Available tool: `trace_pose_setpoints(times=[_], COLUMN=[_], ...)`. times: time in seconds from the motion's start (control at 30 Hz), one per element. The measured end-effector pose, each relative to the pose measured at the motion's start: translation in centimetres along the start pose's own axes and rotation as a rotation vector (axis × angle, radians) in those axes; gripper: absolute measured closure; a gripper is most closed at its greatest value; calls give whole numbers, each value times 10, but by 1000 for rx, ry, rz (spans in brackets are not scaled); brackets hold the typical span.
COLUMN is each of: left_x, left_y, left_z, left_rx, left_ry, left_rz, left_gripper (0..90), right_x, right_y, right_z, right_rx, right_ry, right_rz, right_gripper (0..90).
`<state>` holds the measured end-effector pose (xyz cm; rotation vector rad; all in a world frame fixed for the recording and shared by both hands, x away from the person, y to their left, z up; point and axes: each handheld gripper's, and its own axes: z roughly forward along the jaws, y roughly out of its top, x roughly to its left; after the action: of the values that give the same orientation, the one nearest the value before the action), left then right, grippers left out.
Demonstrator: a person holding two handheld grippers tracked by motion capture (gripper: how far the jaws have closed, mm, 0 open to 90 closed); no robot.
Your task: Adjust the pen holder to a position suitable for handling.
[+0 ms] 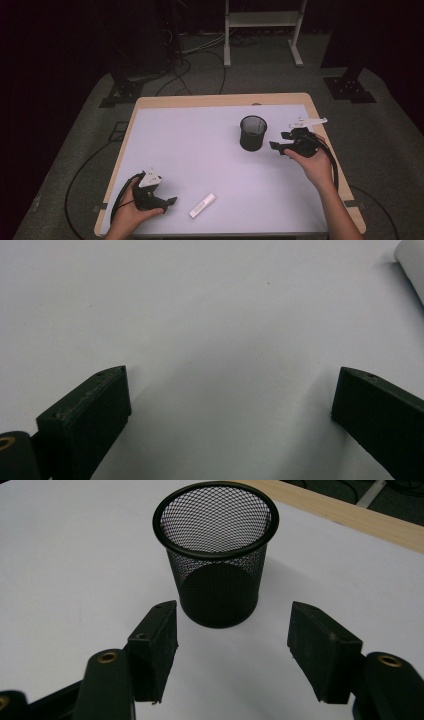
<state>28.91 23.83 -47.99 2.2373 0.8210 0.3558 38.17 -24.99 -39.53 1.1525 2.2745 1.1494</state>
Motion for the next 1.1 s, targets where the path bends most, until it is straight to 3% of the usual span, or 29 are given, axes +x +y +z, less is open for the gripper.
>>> trace_pose_setpoints(times=[1.1], left_x=[0], left_y=[0], left_z=[0], left_rx=[0], left_ry=[1], left_rz=[2], left_gripper=[16], right_x=[-10], right_y=[46], right_z=[31], right_rx=[18], right_ry=[-14], right_rz=[16], right_gripper=[387])
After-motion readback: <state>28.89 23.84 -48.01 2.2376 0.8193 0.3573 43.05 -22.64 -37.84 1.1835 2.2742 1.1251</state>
